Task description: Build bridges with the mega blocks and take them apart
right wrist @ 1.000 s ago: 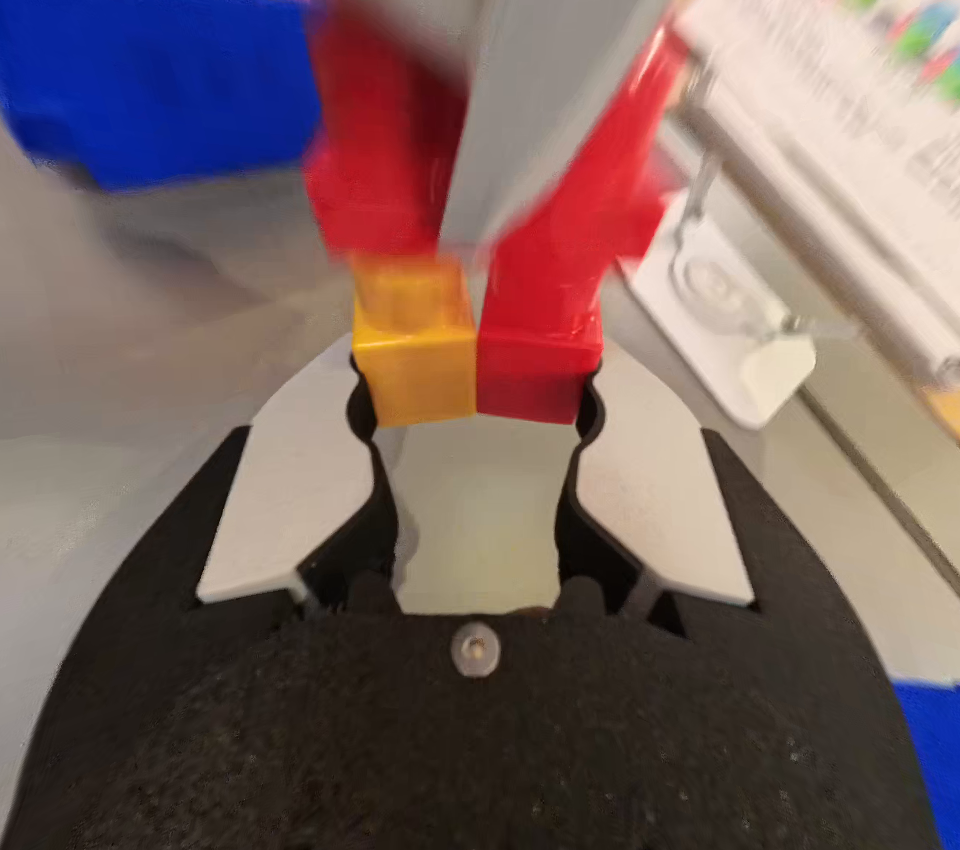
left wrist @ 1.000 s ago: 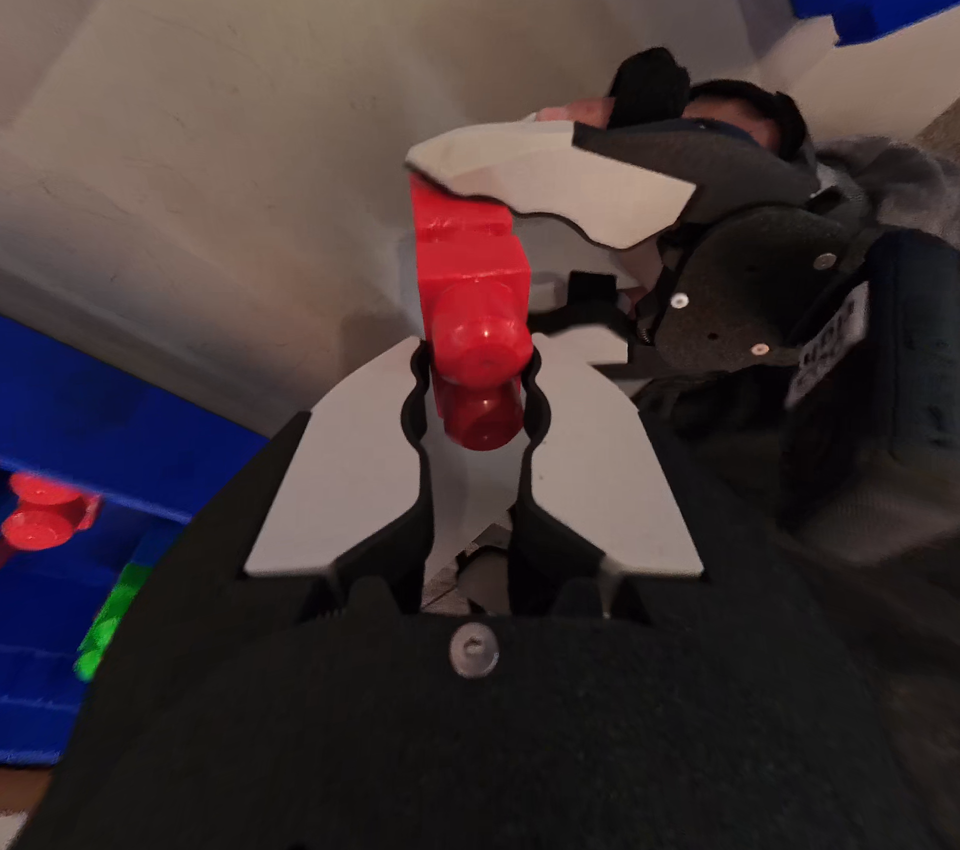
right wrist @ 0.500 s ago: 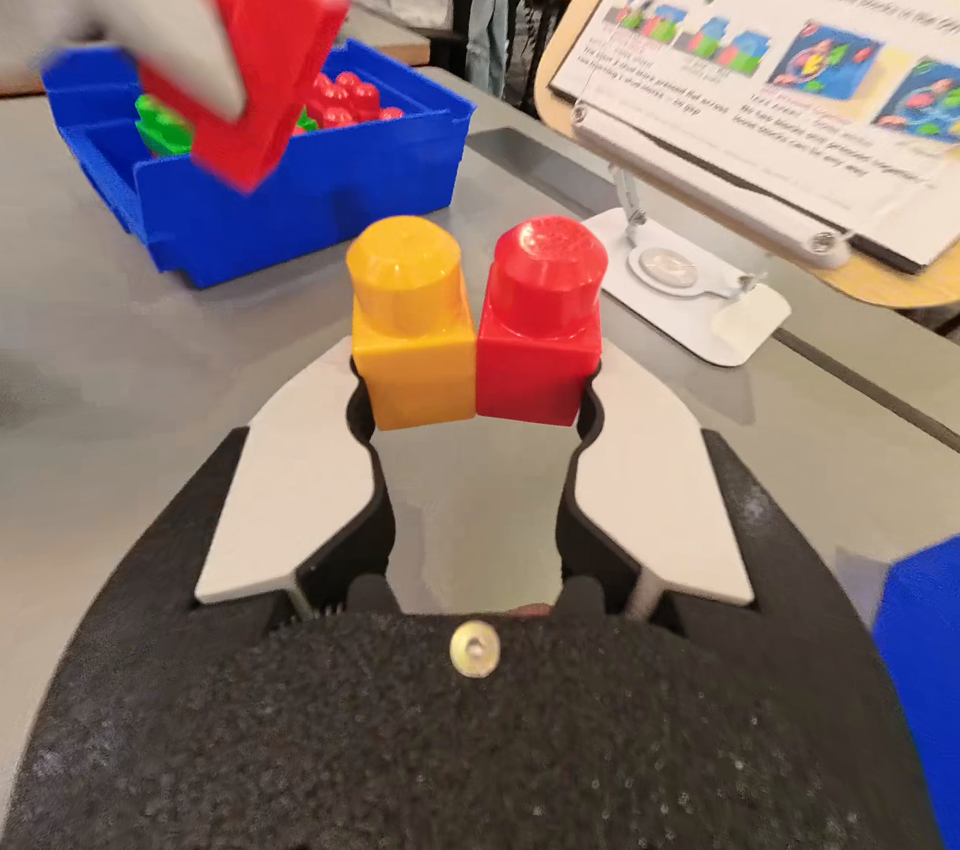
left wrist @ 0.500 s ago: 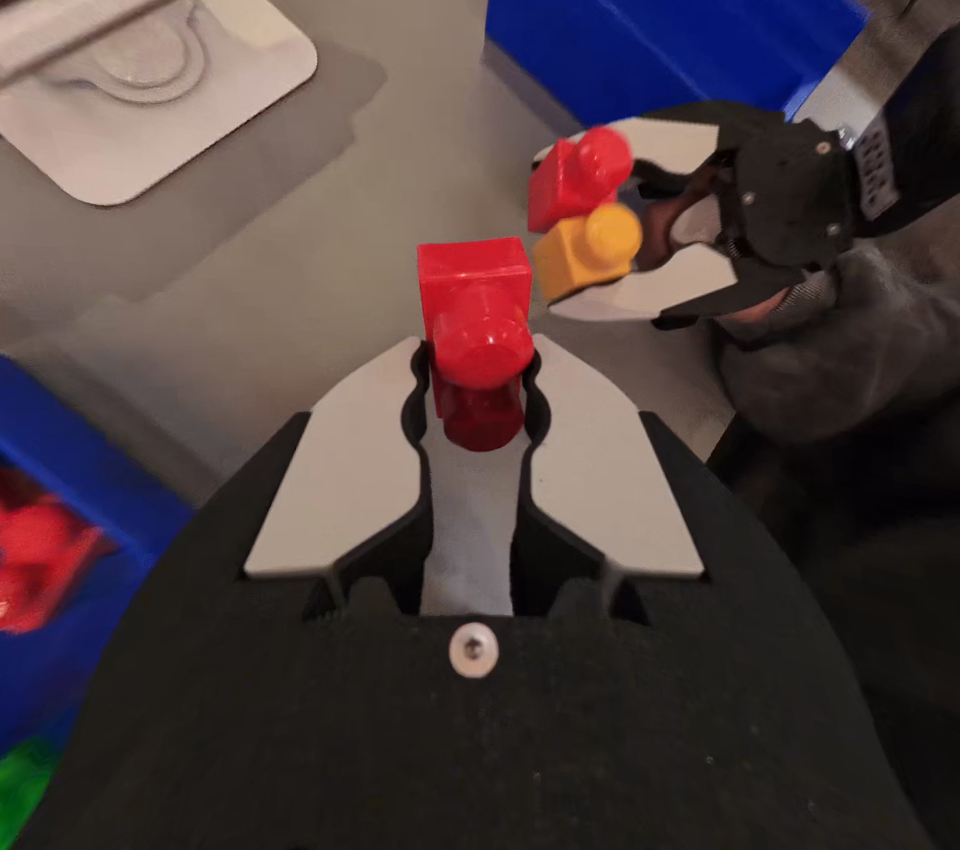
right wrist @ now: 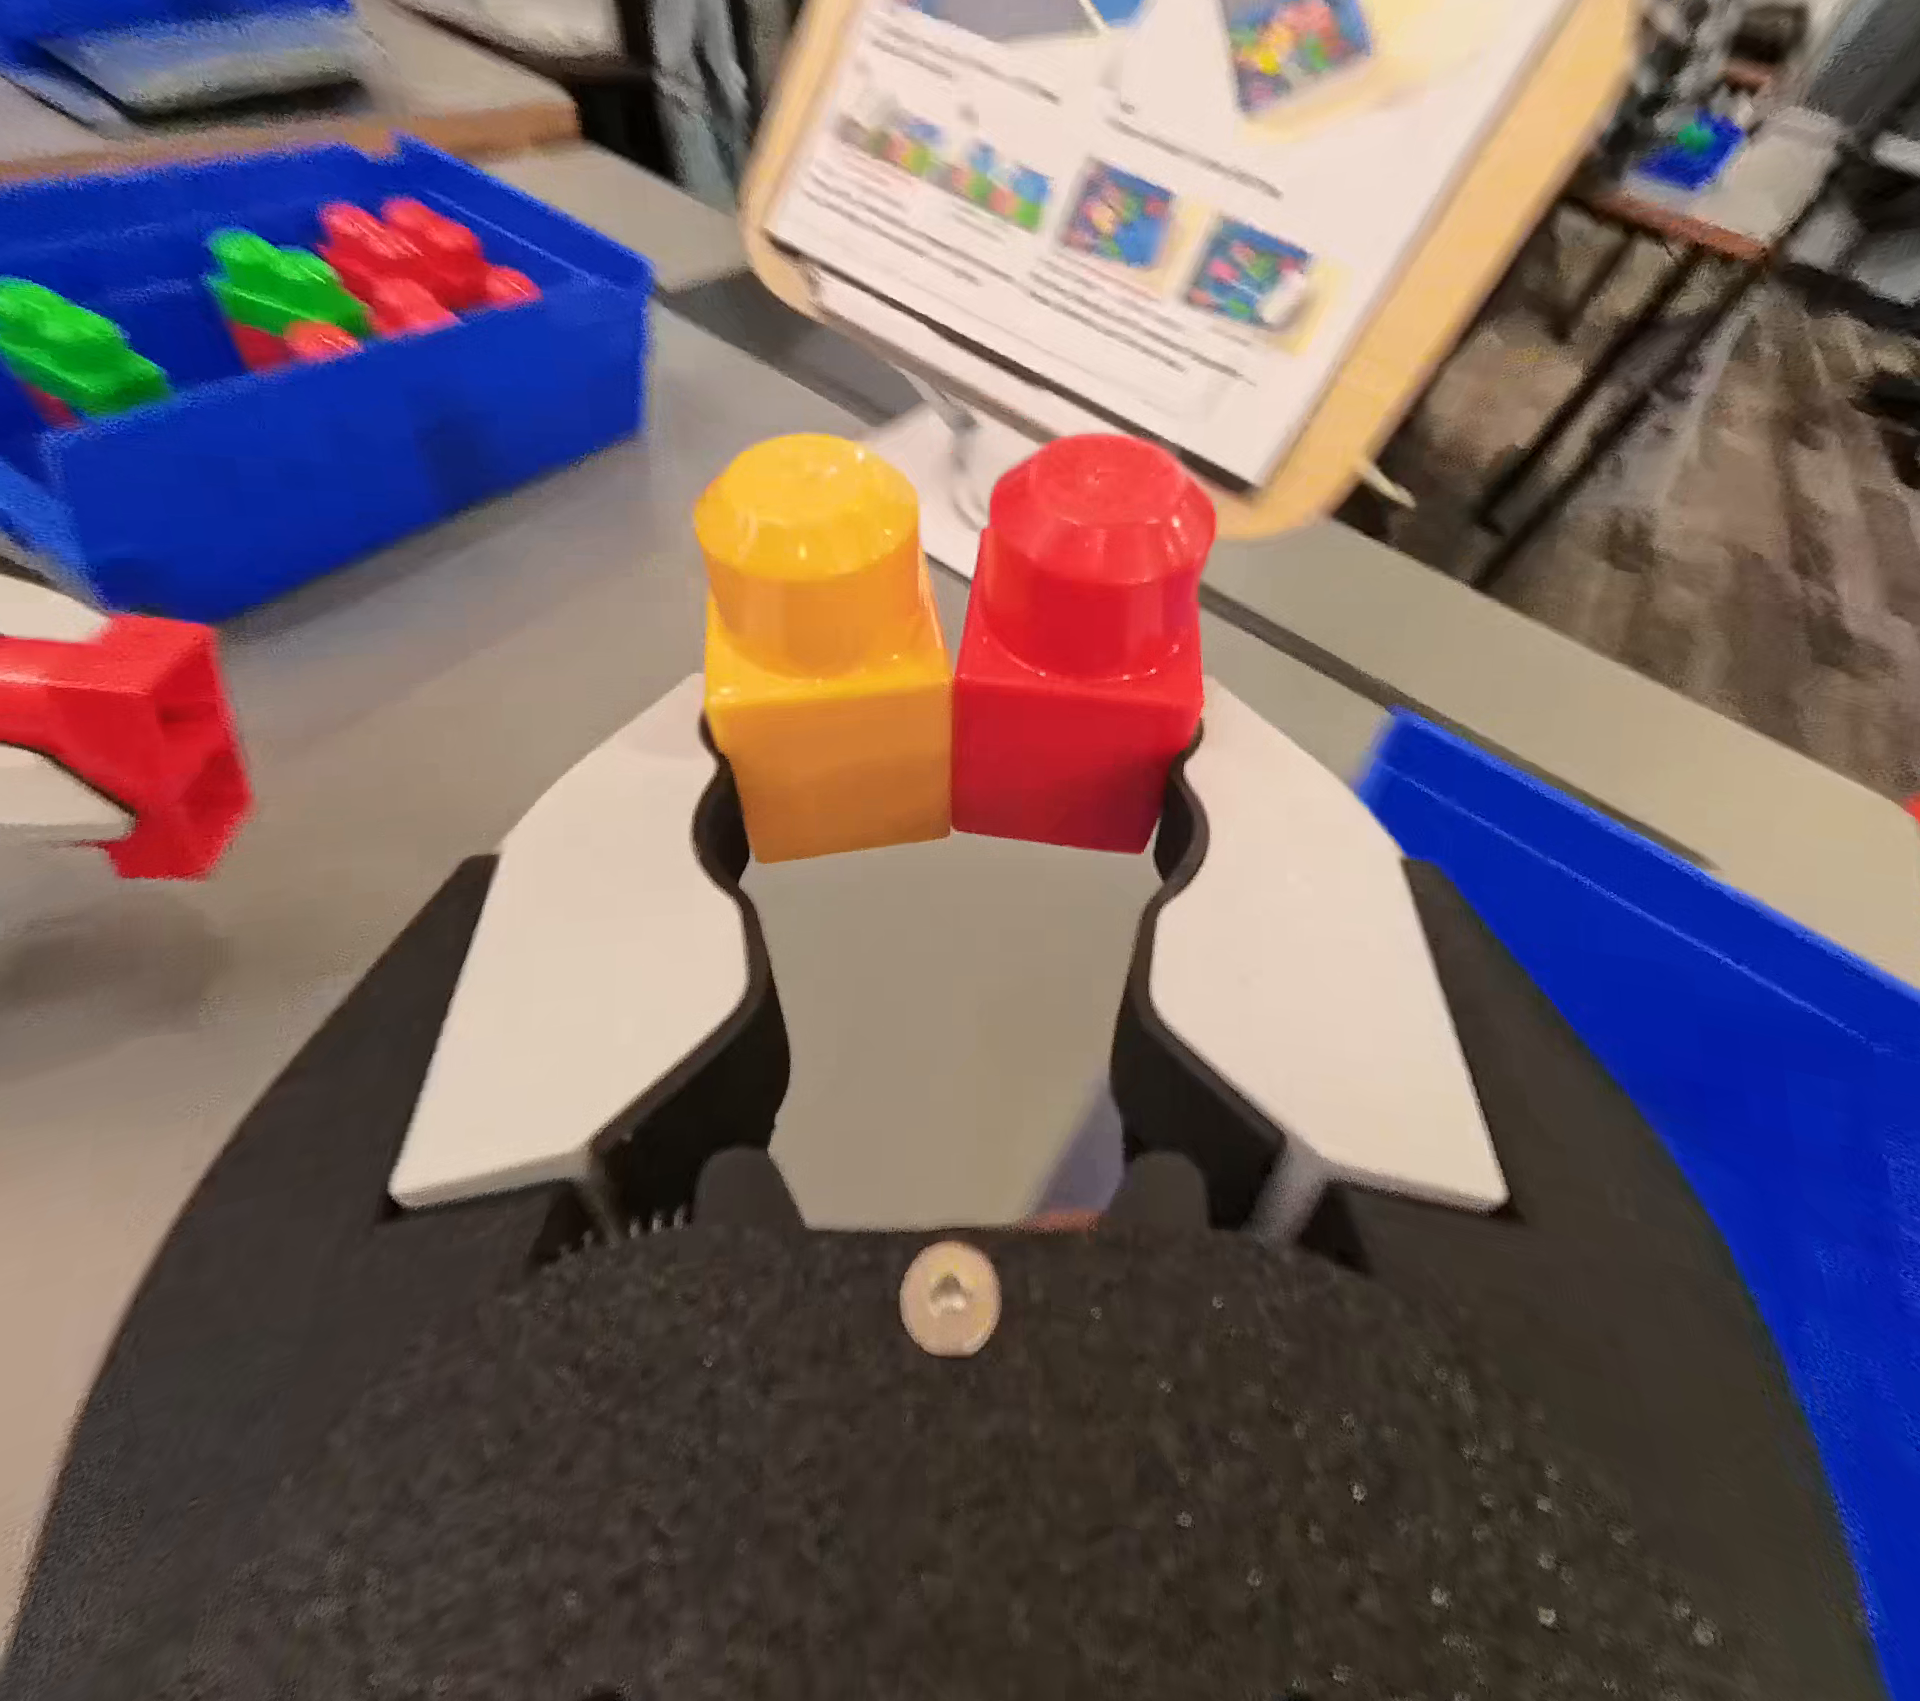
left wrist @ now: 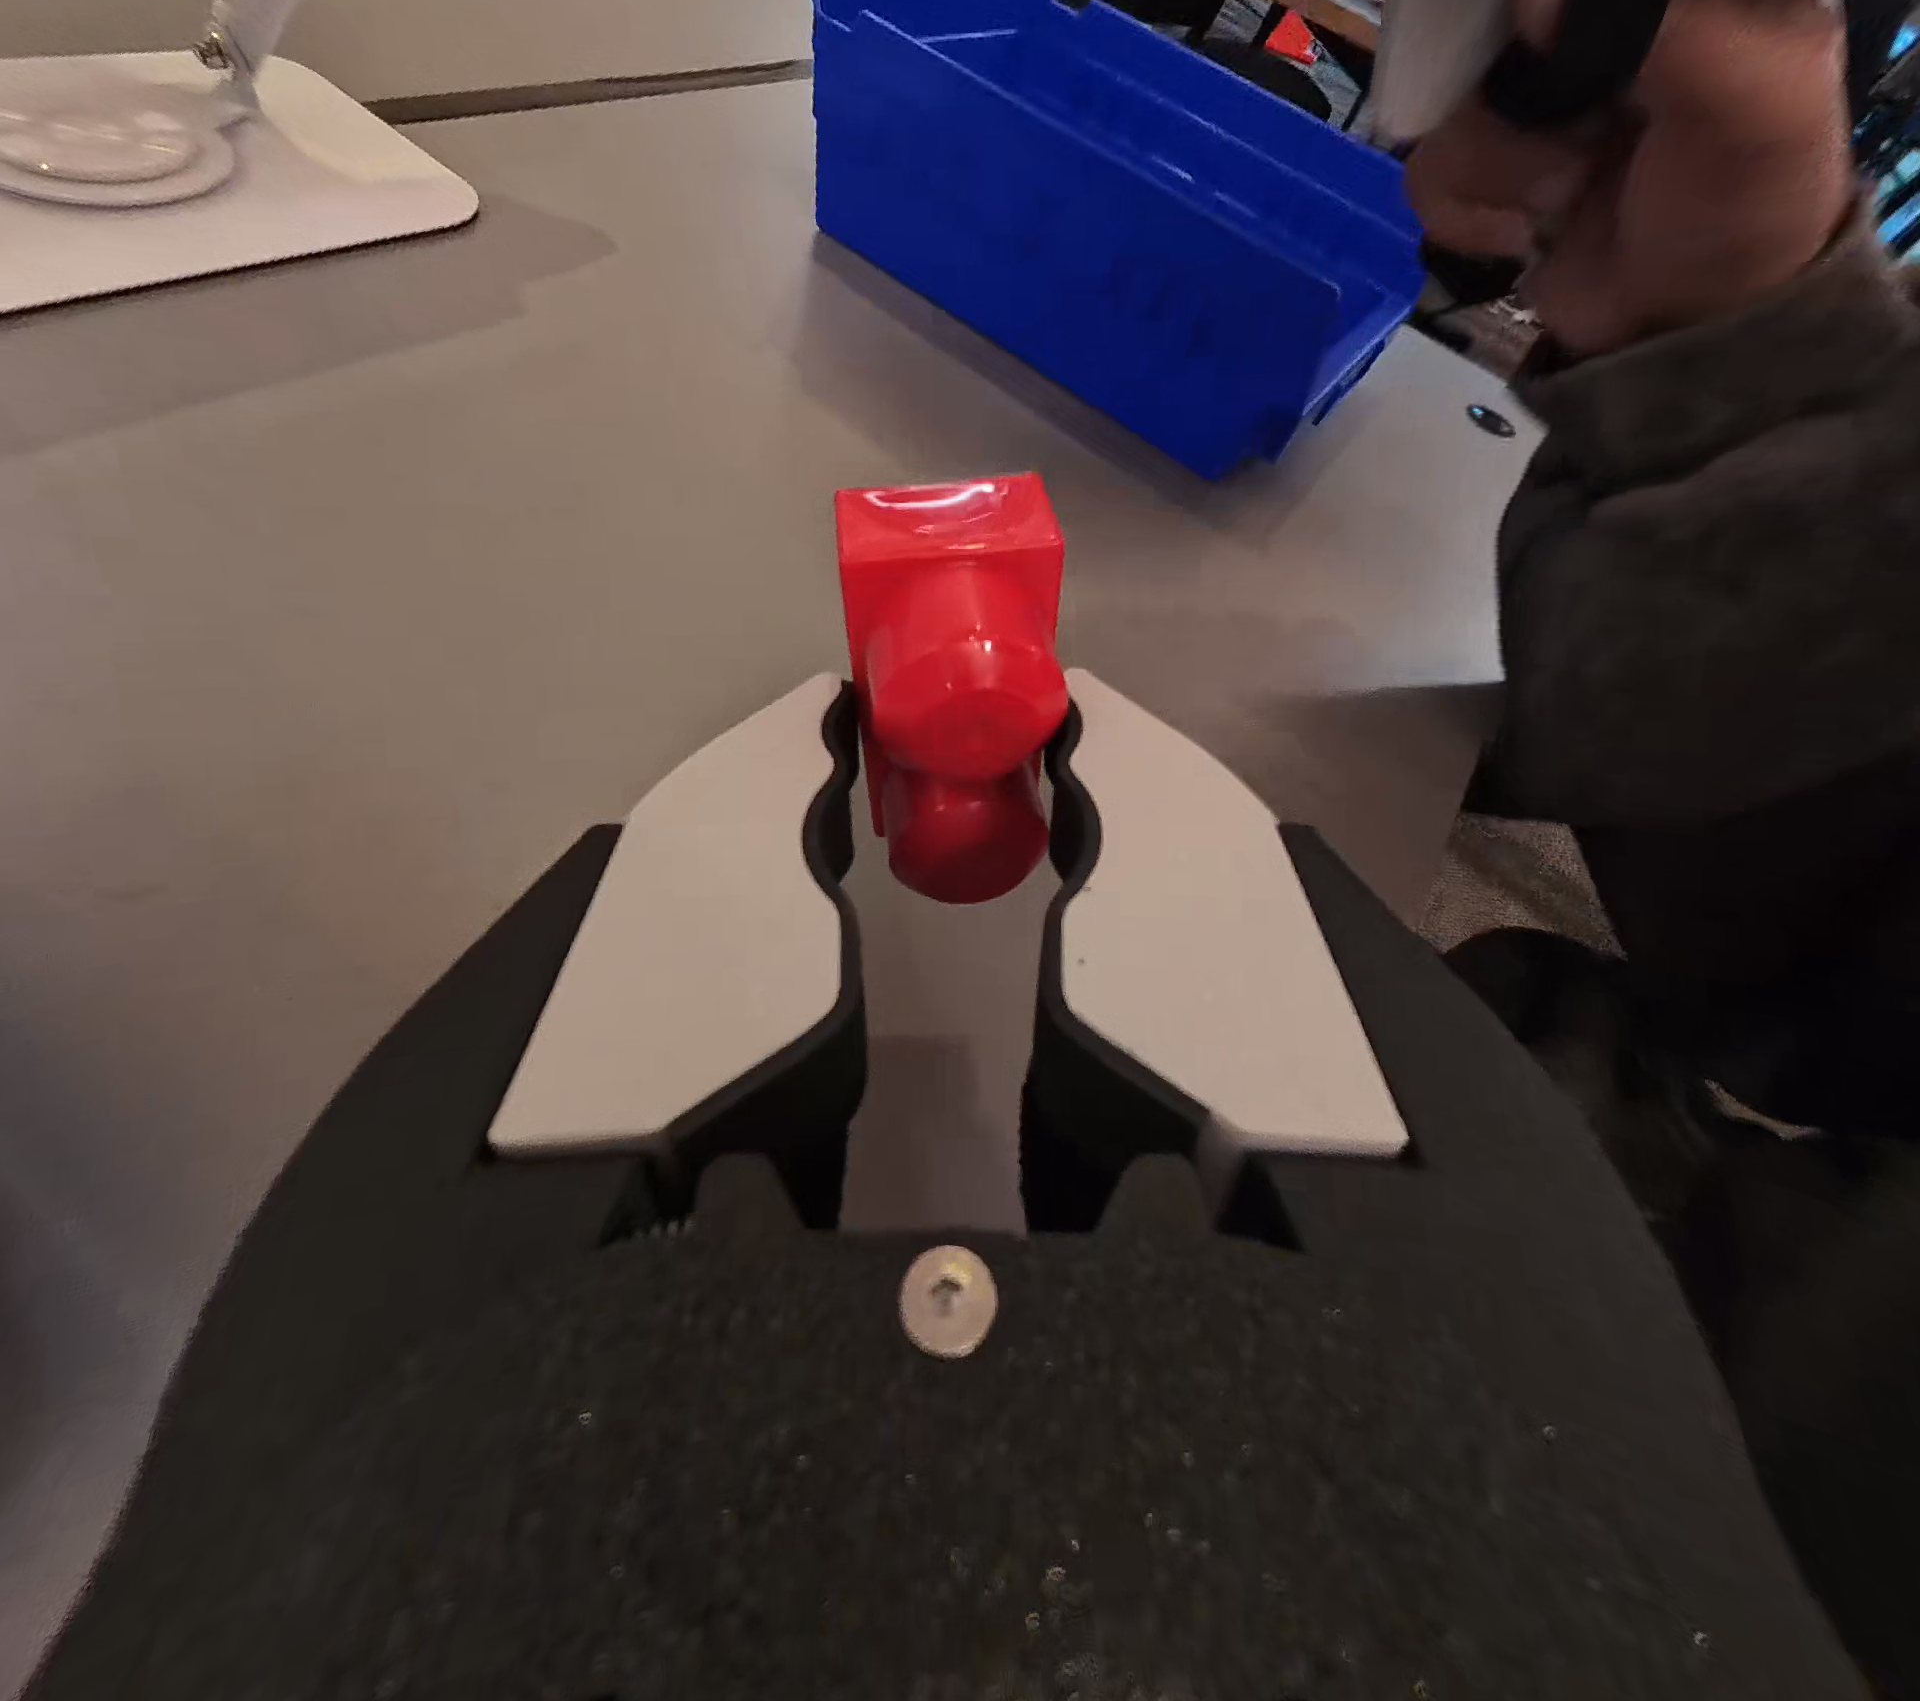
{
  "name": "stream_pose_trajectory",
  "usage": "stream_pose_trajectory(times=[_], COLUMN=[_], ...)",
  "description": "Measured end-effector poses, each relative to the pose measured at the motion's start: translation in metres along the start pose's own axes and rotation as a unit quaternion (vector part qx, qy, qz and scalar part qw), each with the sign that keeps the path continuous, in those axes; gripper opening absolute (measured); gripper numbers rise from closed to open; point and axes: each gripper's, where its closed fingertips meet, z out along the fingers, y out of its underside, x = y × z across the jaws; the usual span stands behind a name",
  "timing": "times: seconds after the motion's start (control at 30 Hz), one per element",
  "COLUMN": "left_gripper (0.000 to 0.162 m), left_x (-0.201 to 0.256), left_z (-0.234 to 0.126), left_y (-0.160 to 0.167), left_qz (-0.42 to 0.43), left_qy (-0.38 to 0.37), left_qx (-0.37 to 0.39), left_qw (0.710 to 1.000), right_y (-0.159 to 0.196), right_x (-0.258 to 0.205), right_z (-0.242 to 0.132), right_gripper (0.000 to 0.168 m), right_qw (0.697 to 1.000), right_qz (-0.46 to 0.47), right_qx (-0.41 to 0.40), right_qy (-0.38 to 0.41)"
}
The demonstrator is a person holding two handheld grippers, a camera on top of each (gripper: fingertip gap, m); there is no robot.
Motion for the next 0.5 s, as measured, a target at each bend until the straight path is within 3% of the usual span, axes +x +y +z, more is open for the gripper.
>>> stream_pose_trajectory(times=[0.13,0.23,0.33,0.43,0.5], left_gripper=[0.034,0.034,0.034,0.034,0.034], left_x=[0.007,0.006,0.011,0.016,0.021], left_z=[-0.002,0.002,0.009,0.017,0.020], left_y=[0.003,0.006,0.006,0.011,0.015], left_qz=[-0.026,-0.025,-0.024,-0.016,-0.008], left_qy=[0.035,0.035,0.043,0.048,0.050], left_qx=[-0.009,-0.022,-0.029,-0.048,-0.058], left_qw=[0.999,0.999,0.998,0.998,0.997], right_y=[0.047,0.132,0.203,0.250,0.263], right_x=[0.104,0.157,0.162,0.159,0.155], right_z=[-0.038,-0.050,-0.046,-0.051,-0.048], right_gripper=[0.078,0.079,0.079,0.079,0.079], right_qw=[0.982,0.926,0.861,0.789,0.776], right_qz=[0.015,0.047,0.094,0.156,0.155], right_qx=[-0.168,-0.364,-0.499,-0.593,-0.610], right_qy=[0.089,0.084,0.027,0.043,0.042])
